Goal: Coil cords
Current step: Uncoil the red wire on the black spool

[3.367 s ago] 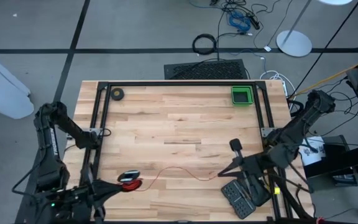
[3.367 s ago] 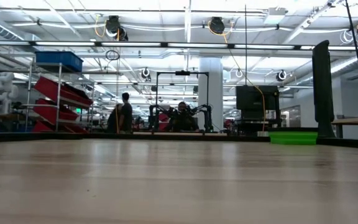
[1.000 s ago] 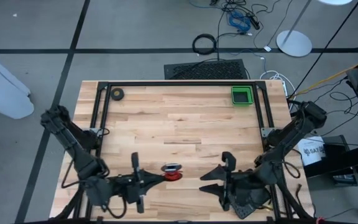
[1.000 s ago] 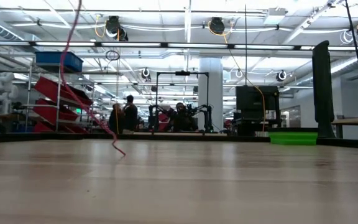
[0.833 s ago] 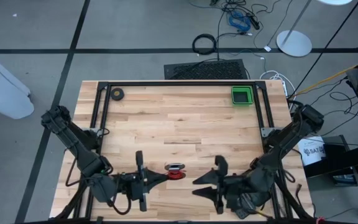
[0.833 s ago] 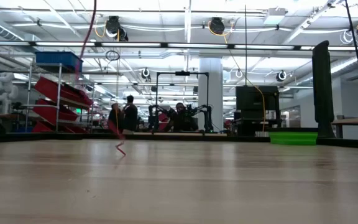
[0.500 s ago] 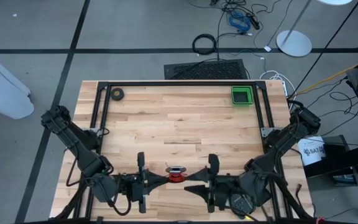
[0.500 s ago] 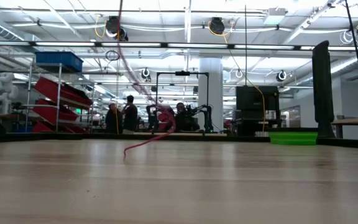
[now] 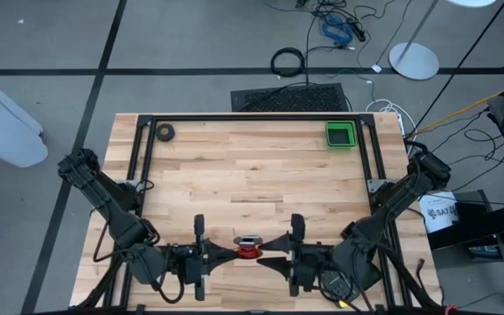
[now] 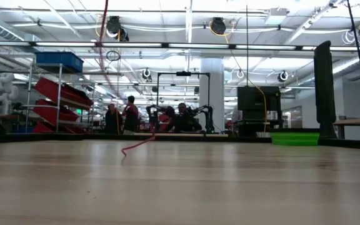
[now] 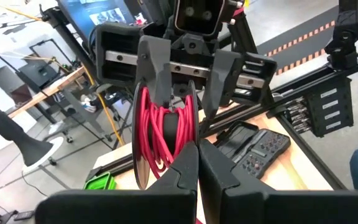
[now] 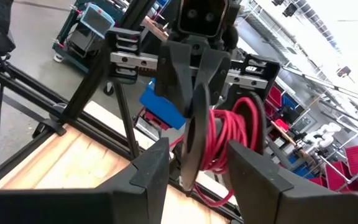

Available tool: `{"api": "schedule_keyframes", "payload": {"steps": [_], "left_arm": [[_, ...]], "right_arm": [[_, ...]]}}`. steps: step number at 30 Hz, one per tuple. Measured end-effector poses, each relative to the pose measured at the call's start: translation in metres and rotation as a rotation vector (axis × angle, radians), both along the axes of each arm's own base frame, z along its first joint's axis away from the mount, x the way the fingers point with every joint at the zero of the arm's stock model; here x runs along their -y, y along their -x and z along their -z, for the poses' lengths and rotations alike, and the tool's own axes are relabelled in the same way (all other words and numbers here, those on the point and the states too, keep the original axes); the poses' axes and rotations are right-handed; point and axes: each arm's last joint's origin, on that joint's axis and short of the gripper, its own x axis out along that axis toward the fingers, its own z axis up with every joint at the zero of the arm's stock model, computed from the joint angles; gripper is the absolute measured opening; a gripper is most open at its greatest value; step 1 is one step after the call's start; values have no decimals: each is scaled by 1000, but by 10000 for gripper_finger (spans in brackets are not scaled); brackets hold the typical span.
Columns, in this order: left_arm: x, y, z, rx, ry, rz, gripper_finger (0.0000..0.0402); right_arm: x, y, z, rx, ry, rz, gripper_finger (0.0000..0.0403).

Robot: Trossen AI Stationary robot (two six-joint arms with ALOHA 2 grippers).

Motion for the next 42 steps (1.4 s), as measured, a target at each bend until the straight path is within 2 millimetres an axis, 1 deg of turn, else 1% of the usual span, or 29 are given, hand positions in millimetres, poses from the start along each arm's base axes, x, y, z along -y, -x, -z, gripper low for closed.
{"api": "schedule_keyframes", "payload": {"steps": [5, 9, 16, 19, 21, 28, 32, 35, 38, 42], "left_arm": [[0, 0, 0, 0, 0, 0, 1], [0, 0, 0, 0, 14, 2, 1], [0, 0, 1, -4, 19, 14, 1], [1, 0, 1, -13, 24, 57, 4], [2, 0, 1, -18, 26, 79, 13], [10, 8, 0, -3, -2, 85, 77], [16, 15, -2, 16, -18, 63, 103], [21, 20, -4, 36, -39, 32, 108], [22, 23, -5, 45, -38, -8, 109], [18, 20, -5, 48, 12, -44, 110]], "right_arm": [[3, -2, 2, -20, 0, -11, 107], [5, -5, 2, -17, -17, -41, 73], [6, -6, 2, -17, -19, -43, 9], [5, -5, 2, -16, -29, -54, 5], [5, -5, 2, -17, -37, -58, 3], [5, -3, 1, -20, -34, -58, 1], [5, 4, -6, -11, -45, -66, 1], [4, 11, -11, -16, -42, -68, 0], [2, 17, -14, -12, -42, -33, 0], [1, 21, -15, -13, -38, -24, 0]]}}
